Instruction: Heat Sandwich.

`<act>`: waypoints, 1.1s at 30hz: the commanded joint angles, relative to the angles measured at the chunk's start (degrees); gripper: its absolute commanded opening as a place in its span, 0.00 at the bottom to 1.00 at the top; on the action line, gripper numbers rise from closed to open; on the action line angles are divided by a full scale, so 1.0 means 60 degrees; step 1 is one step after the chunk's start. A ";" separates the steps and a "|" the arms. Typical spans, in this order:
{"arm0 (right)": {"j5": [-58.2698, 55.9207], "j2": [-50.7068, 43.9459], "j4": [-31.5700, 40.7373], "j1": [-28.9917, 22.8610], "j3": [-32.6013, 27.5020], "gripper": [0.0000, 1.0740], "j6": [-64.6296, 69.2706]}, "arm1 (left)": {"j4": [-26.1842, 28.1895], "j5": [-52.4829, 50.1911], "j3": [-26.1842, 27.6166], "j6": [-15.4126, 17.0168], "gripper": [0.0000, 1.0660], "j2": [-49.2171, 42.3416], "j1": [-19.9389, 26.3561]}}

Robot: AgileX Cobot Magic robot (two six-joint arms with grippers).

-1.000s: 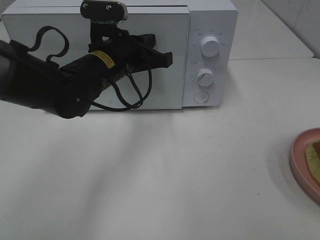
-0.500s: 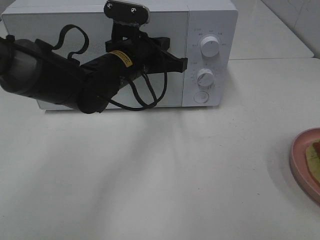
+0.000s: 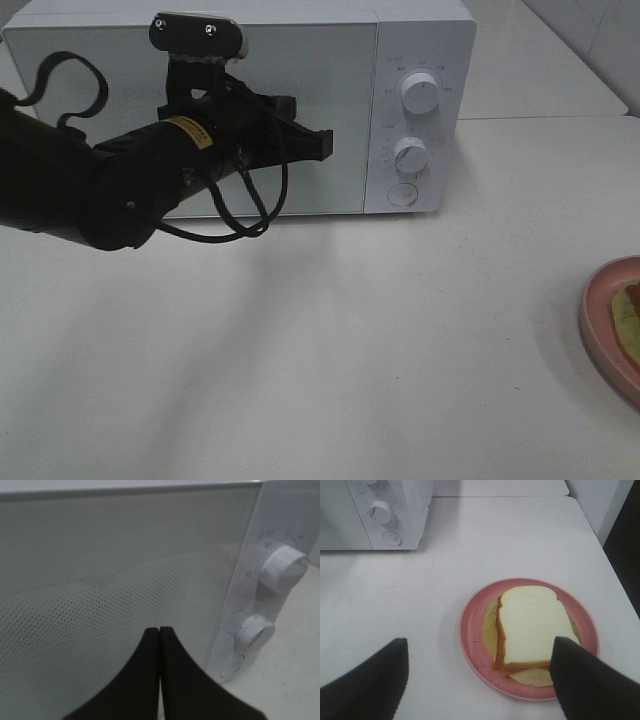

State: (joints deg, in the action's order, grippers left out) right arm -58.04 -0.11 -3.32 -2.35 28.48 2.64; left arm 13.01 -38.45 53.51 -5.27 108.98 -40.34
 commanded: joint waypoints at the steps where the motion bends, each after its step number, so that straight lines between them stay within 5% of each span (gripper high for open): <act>1: 0.0143 -0.0286 -0.0010 0.0048 -0.0019 0.71 -0.0076 | -0.0181 0.0945 -0.0267 -0.0019 0.00 -0.0506 -0.0057; 7: 0.0143 -0.0286 -0.0010 0.0048 -0.0019 0.71 -0.0076 | -0.0181 0.3409 -0.0869 -0.0010 0.07 -0.1662 -0.0057; 9: 0.0143 -0.0286 -0.0010 0.0048 -0.0019 0.71 -0.0076 | -0.0181 0.5109 -0.0898 0.0019 0.33 -0.2206 -0.0057; 10: 0.0143 -0.0286 -0.0010 0.0048 -0.0019 0.71 -0.0076 | -0.0181 0.5109 -0.0898 0.0019 0.33 -0.2206 -0.0057; 11: 0.0143 -0.0286 -0.0010 0.0048 -0.0019 0.71 -0.0076 | -0.0181 0.5634 -0.0898 0.0019 0.48 -0.2406 -0.0057; 12: 0.0143 -0.0286 -0.0010 0.0048 -0.0019 0.71 -0.0076 | -0.0124 0.6408 -0.0898 0.0029 0.81 -0.2750 -0.0057; 13: 0.0143 -0.0286 -0.0010 0.0048 -0.0019 0.71 -0.0076 | -0.0143 0.6895 -0.0898 0.0019 0.95 -0.2913 -0.0057; 24: 0.0143 -0.0286 -0.0010 0.0048 -0.0019 0.71 -0.0076 | -0.0707 1.1001 -0.0888 0.0267 0.92 -0.4316 0.0181; 33: 0.0143 -0.0286 -0.0010 0.0048 -0.0019 0.71 -0.0076 | -0.0716 1.4945 -0.0888 0.0697 0.92 -0.5596 0.2502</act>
State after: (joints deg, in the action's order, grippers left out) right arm -58.04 -0.11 -3.32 -2.35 28.48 2.64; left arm 8.82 49.68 48.24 -1.66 75.97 -25.27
